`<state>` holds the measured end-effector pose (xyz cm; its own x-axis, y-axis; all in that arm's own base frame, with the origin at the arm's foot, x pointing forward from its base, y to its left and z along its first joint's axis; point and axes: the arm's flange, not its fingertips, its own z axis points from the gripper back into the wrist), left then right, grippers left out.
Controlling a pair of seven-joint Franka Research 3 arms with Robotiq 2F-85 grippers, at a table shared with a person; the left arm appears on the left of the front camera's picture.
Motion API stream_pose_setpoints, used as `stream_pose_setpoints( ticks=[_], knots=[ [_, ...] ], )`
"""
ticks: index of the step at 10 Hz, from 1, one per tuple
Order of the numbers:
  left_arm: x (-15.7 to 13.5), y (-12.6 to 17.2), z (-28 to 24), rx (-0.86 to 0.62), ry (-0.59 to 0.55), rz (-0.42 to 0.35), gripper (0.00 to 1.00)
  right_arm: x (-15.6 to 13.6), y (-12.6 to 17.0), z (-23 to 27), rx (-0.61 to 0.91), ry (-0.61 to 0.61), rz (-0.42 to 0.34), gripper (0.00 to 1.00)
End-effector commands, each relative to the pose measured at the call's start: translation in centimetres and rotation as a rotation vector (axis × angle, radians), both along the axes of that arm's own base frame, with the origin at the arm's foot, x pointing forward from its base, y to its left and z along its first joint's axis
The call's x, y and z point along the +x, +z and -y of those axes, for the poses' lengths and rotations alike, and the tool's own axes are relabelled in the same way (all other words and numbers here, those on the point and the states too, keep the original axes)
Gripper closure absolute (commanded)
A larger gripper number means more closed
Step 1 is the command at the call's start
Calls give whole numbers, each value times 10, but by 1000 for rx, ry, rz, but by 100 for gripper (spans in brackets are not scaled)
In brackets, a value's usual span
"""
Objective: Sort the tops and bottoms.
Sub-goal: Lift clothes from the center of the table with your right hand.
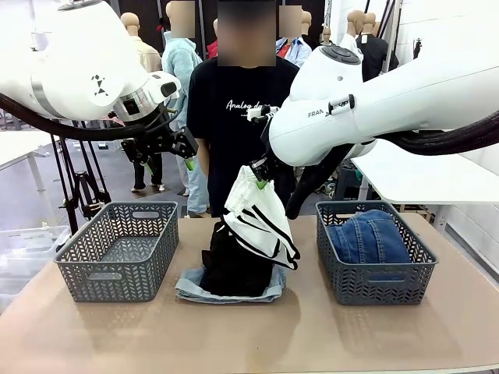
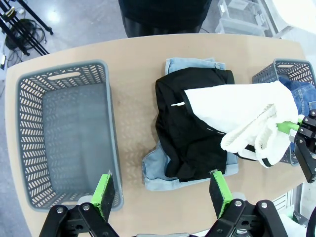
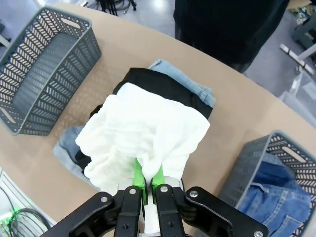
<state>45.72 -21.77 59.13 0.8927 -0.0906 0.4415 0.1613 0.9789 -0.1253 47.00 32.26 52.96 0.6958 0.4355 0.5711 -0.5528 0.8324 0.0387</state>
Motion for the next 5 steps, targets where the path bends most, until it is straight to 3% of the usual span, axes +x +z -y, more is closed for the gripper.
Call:
stream_pose_setpoints(
  ticks=[1,5],
  knots=[
    [1,1,-2,-3,3,7,0,2,2,1,3,-2,3,100],
    [1,1,-2,-3,3,7,0,2,2,1,3,-2,3,100]
  ],
)
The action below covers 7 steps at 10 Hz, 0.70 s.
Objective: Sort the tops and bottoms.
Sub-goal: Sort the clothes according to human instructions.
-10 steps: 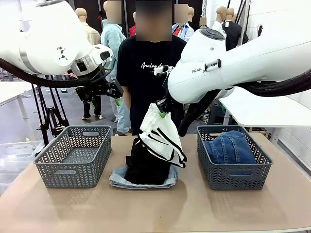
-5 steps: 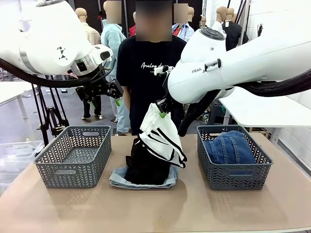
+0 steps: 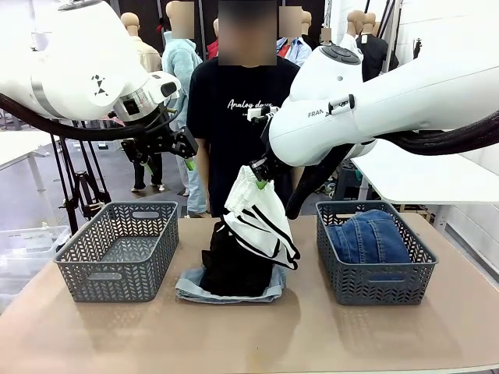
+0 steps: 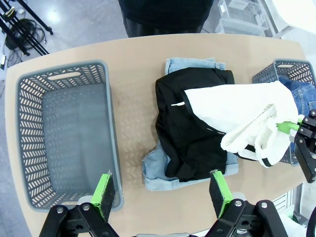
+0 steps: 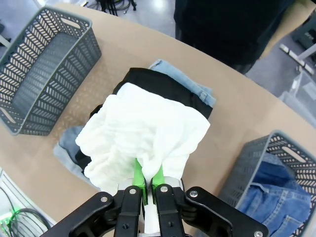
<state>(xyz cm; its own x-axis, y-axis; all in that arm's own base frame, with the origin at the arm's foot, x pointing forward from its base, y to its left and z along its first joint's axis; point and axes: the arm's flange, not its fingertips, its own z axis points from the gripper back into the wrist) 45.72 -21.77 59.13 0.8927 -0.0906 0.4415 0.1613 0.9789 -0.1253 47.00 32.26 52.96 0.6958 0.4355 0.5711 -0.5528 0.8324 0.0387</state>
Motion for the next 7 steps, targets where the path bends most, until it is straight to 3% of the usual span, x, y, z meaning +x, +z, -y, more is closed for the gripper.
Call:
stream_pose_setpoints(
  ticks=[1,7],
  knots=[
    [1,1,-2,-3,3,7,0,2,2,1,3,-2,3,100],
    [1,1,-2,-3,3,7,0,2,2,1,3,-2,3,100]
  ],
)
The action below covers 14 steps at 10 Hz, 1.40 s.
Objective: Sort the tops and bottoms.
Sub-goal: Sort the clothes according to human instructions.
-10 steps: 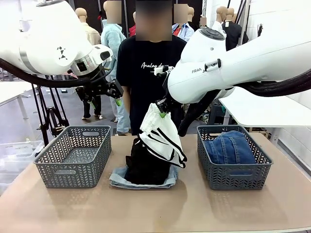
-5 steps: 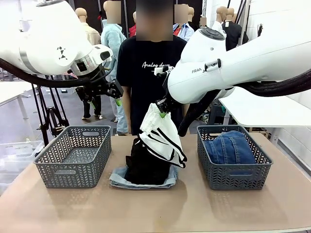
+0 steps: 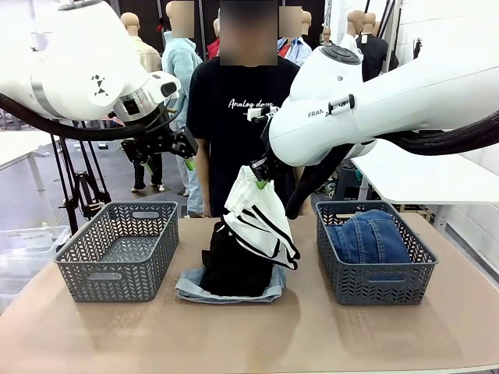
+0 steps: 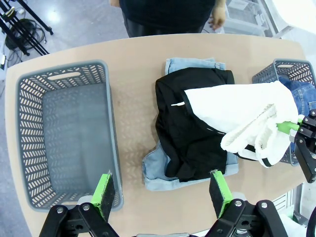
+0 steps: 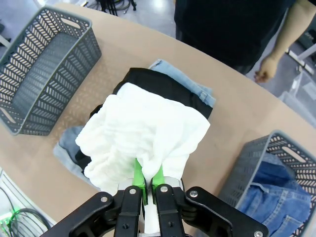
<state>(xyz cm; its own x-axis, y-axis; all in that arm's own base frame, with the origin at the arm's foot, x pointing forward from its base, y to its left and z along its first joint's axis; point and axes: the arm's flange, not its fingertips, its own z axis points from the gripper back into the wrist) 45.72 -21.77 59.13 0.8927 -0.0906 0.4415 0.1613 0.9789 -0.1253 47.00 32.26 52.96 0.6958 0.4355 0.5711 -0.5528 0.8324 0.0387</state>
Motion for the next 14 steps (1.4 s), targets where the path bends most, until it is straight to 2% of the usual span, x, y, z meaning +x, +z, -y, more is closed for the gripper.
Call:
stream_pose_setpoints(
  ticks=[1,14],
  knots=[
    [1,1,-2,-3,3,7,0,2,2,1,3,-2,3,100],
    [1,1,-2,-3,3,7,0,2,2,1,3,-2,3,100]
  ],
)
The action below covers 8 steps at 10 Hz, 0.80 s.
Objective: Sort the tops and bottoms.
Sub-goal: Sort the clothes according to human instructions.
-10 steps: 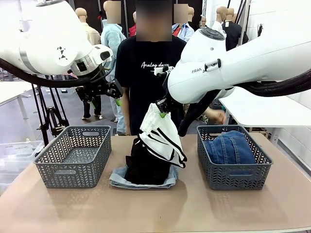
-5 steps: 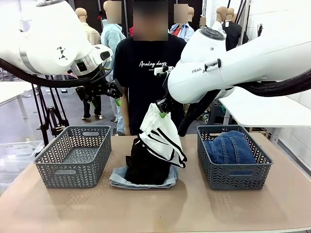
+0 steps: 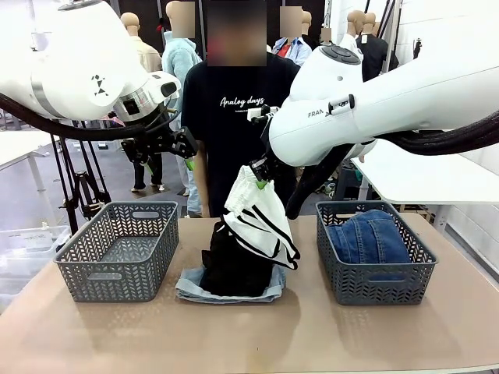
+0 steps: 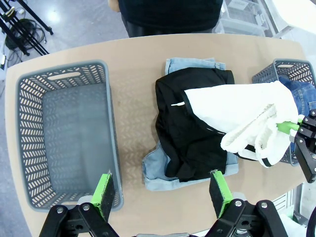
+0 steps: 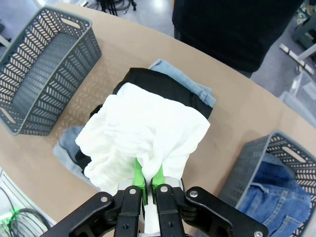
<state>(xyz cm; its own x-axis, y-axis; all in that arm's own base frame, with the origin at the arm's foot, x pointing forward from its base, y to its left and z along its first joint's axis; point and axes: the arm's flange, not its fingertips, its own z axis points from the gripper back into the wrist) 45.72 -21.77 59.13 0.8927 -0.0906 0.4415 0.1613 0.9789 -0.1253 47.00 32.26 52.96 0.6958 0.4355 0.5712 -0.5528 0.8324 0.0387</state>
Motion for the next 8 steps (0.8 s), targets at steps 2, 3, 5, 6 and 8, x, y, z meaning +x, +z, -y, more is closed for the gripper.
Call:
stream_pose_setpoints(
  ticks=[2,3,5,6,8],
  knots=[
    [1,1,-2,-3,3,7,0,2,2,1,3,-2,3,100],
    [1,1,-2,-3,3,7,0,2,2,1,3,-2,3,100],
    [1,1,-2,-3,3,7,0,0,0,0,0,0,0,100],
    [1,1,-2,-3,3,7,0,-1,18,14,-8,-43,24,100],
    [1,1,-2,-3,3,7,0,-7,68,64,5,-161,115,100]
  ],
)
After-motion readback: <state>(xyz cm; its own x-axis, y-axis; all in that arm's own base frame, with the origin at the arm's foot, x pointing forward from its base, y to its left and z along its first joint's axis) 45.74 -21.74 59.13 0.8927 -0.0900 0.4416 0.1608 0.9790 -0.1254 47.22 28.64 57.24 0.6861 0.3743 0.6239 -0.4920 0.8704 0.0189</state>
